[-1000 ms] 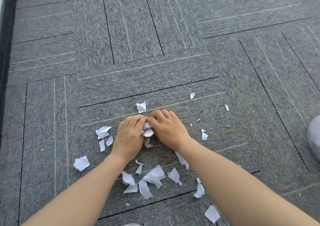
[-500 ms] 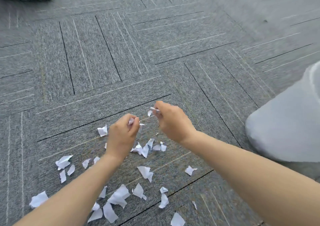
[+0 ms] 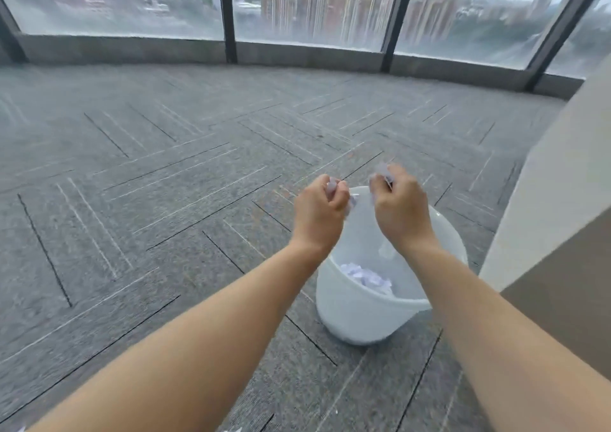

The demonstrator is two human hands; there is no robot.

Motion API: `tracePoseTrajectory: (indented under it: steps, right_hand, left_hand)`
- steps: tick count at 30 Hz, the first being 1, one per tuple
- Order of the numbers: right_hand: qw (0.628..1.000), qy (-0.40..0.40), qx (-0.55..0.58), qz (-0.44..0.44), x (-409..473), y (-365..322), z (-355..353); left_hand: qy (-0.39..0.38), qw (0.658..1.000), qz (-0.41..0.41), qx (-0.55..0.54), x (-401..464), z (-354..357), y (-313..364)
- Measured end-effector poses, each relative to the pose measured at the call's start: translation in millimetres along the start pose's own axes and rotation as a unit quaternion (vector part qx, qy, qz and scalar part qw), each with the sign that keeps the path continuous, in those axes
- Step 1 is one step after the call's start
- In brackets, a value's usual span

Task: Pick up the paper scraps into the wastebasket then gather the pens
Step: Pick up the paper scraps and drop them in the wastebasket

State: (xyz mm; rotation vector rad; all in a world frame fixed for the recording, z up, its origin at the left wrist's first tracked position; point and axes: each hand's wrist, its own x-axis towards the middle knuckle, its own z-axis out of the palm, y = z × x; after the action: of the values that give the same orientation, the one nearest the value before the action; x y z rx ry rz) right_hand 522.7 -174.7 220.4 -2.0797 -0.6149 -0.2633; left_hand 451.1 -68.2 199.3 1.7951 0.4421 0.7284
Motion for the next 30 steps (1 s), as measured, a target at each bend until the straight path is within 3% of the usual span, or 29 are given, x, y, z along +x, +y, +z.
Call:
tracePoseTrajectory:
  steps: [6,9,12,17,20,24,27,30]
  right_hand:
    - [0.990,-0.060,-0.010,0.124,-7.6,56.7,-26.1]
    - [0.974,-0.142,-0.024,0.175,-5.9,60.0,-37.9]
    - [0.959,-0.199,-0.065,0.189,-2.7,61.6,-41.7]
    - [0.960,-0.178,-0.114,0.184,0.7,58.8,-34.7]
    - [0.967,-0.148,-0.147,0.148,0.5,49.2,-29.6]
    - [0.991,-0.097,-0.082,0.029,-7.0,8.2,-6.8]
    - [0.990,-0.131,0.008,-0.052,-26.5,-38.4,32.4]
    - [0.971,-0.209,0.069,-0.091,-59.0,-78.4,90.6]
  left_hand:
    - [-0.107,0.990,-0.046,0.084,3.9,62.5,-5.2]
    - [-0.162,0.976,-0.057,0.133,-0.3,71.0,-0.3]
    - [-0.160,0.976,-0.087,0.120,-4.0,70.8,-2.5]
    - [-0.099,0.987,-0.059,0.114,-8.7,60.0,-5.7]
    - [-0.065,0.989,-0.025,0.132,-11.6,45.6,-12.4]
    - [-0.019,0.991,0.025,0.132,-22.5,0.1,-20.1]
    - [0.014,0.984,0.023,0.176,-46.3,-56.2,-38.3]
    - [0.047,0.969,-0.035,0.240,-86.5,-121.2,-70.4]
